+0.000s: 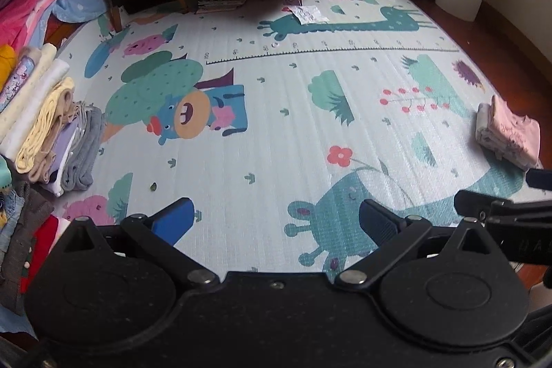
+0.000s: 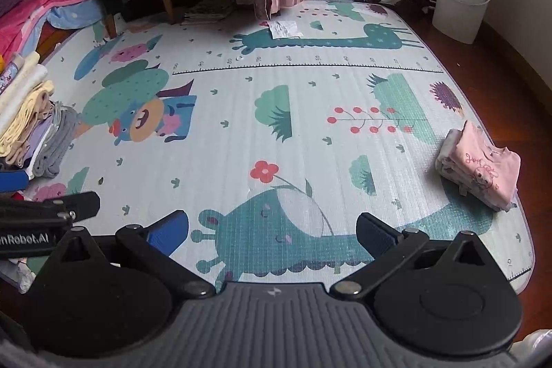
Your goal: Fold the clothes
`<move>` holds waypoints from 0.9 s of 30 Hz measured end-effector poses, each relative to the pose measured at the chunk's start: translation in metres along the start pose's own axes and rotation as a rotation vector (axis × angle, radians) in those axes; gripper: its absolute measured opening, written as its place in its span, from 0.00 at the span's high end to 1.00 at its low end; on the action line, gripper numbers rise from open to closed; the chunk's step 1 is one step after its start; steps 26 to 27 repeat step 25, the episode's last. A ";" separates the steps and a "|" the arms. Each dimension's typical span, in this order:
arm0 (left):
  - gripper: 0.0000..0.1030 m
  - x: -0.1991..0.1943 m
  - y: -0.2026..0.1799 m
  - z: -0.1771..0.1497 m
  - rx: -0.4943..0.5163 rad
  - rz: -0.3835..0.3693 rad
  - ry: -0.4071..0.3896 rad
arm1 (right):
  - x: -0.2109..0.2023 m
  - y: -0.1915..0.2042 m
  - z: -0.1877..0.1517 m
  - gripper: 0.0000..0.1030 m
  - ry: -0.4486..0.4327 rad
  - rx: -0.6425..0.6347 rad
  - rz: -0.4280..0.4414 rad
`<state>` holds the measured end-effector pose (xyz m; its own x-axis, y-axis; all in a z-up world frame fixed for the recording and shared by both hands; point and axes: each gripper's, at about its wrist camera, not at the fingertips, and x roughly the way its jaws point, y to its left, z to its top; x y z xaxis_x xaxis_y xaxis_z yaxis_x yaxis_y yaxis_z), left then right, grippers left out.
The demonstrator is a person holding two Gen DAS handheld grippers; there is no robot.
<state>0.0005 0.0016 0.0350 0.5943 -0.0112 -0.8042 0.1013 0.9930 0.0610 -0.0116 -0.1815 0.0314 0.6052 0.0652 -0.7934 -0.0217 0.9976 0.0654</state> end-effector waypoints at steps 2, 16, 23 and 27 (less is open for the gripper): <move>0.01 0.001 -0.002 -0.002 0.009 -0.002 0.008 | 0.002 -0.002 0.000 0.00 0.004 0.001 -0.002; 0.01 -0.002 0.001 -0.004 -0.047 -0.034 0.024 | 0.013 -0.001 -0.005 0.00 0.052 -0.001 0.009; 0.01 -0.003 0.002 -0.006 -0.045 -0.043 0.020 | 0.018 0.005 -0.008 0.00 0.074 -0.012 0.020; 0.01 -0.005 0.004 -0.006 -0.042 -0.027 0.006 | 0.019 0.006 -0.008 0.00 0.076 -0.013 0.021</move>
